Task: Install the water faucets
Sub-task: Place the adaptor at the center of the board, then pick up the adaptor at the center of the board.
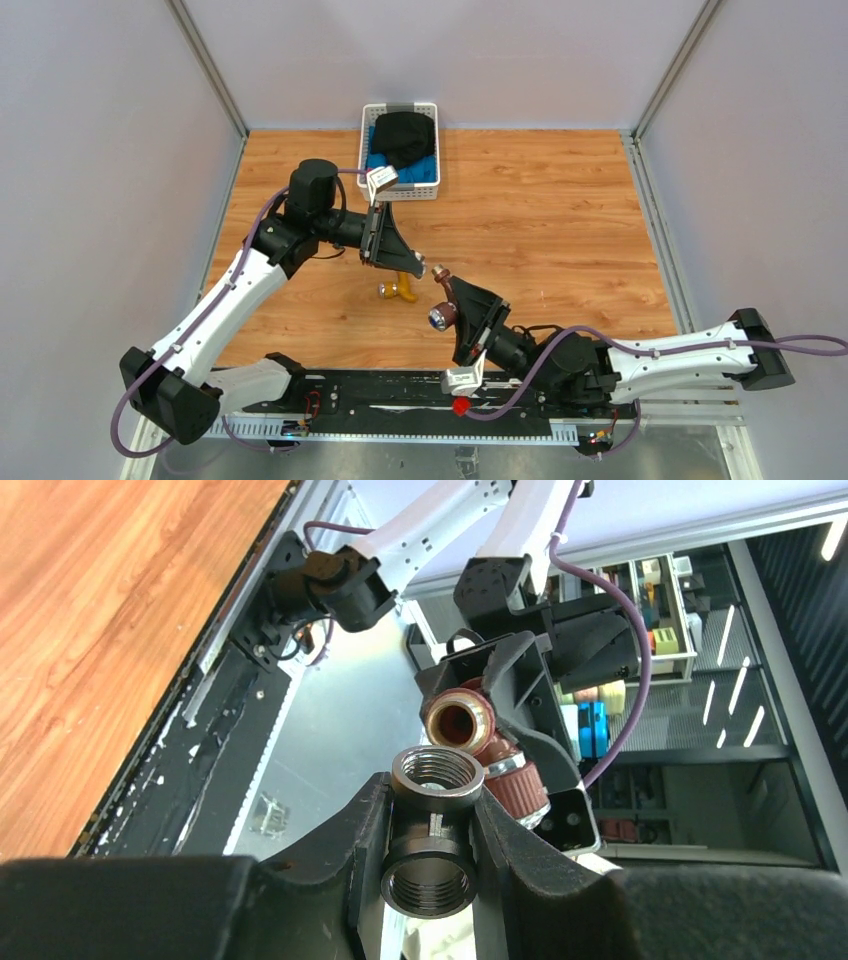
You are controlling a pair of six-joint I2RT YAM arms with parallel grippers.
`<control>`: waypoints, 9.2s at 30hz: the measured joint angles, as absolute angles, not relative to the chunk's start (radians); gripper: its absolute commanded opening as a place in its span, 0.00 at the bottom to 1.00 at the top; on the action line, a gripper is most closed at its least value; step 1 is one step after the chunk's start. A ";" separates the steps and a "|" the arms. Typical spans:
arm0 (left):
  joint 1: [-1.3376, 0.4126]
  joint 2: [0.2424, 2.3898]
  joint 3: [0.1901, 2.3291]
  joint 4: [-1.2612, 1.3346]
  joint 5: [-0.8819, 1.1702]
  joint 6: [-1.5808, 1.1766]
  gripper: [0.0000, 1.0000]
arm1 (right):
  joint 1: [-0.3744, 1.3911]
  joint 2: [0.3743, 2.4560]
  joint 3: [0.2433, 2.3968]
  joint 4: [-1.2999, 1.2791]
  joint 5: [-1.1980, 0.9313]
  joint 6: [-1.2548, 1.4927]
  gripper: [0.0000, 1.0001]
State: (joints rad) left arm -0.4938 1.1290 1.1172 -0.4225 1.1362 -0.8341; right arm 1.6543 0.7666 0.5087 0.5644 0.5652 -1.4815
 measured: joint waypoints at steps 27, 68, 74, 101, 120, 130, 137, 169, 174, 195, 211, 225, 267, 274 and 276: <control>-0.335 1.160 1.201 -0.385 1.293 -0.904 0.00 | 1.672 1.268 0.430 1.243 0.703 -2.045 0.00; -0.605 1.213 1.091 -0.687 0.479 -0.533 0.00 | 1.292 0.732 0.833 0.243 0.807 -0.641 0.00; -0.603 1.309 1.113 -0.684 0.102 -0.456 0.00 | 1.249 0.725 0.834 -0.007 0.812 -0.377 0.00; -0.463 1.688 0.982 -0.405 -0.204 -0.398 0.46 | 1.234 0.770 0.761 -0.092 0.786 -0.234 0.00; -0.451 1.721 1.269 -0.670 -0.204 -0.331 0.93 | 1.234 0.769 0.746 -0.100 0.774 -0.213 0.00; -0.395 1.796 1.329 -0.801 -0.080 -0.259 1.00 | 1.234 0.763 0.746 -0.111 0.767 -0.196 0.00; -0.391 1.806 1.294 -0.810 -0.005 -0.177 0.87 | 1.234 0.763 0.746 -0.119 0.767 -0.182 0.00; -0.386 1.908 1.303 -0.809 0.016 -0.119 0.43 | 1.234 0.786 0.746 -0.132 0.758 -0.175 0.00; -0.386 1.913 1.303 -0.809 0.016 -0.119 0.45 | 1.234 0.786 0.746 -0.132 0.758 -0.175 0.00; -0.386 1.914 1.303 -0.787 0.030 -0.119 0.37 | 1.234 0.785 0.746 -0.133 0.767 -0.160 0.00; -0.385 1.914 1.303 -0.782 0.044 -0.115 0.41 | 1.234 0.784 0.746 -0.133 0.767 -0.148 0.00; -0.382 1.880 1.341 -0.817 0.083 -0.131 0.00 | 1.234 0.765 0.746 -0.147 0.632 -0.173 0.00; -0.384 1.086 1.025 -0.461 1.294 -0.734 0.00 | 1.676 0.721 0.603 0.235 0.562 -1.322 0.00; -0.390 1.205 1.129 -0.668 1.184 -0.575 0.00 | 1.665 0.711 0.622 0.206 0.630 -1.252 0.00; -0.395 1.283 1.249 -0.801 1.017 -0.491 0.00 | 1.633 0.720 0.648 0.163 0.633 -1.180 0.00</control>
State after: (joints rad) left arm -0.3950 1.2831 1.2488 -0.8005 1.0168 -0.4911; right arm 1.6329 0.7204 0.6476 0.1631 0.6334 -1.1797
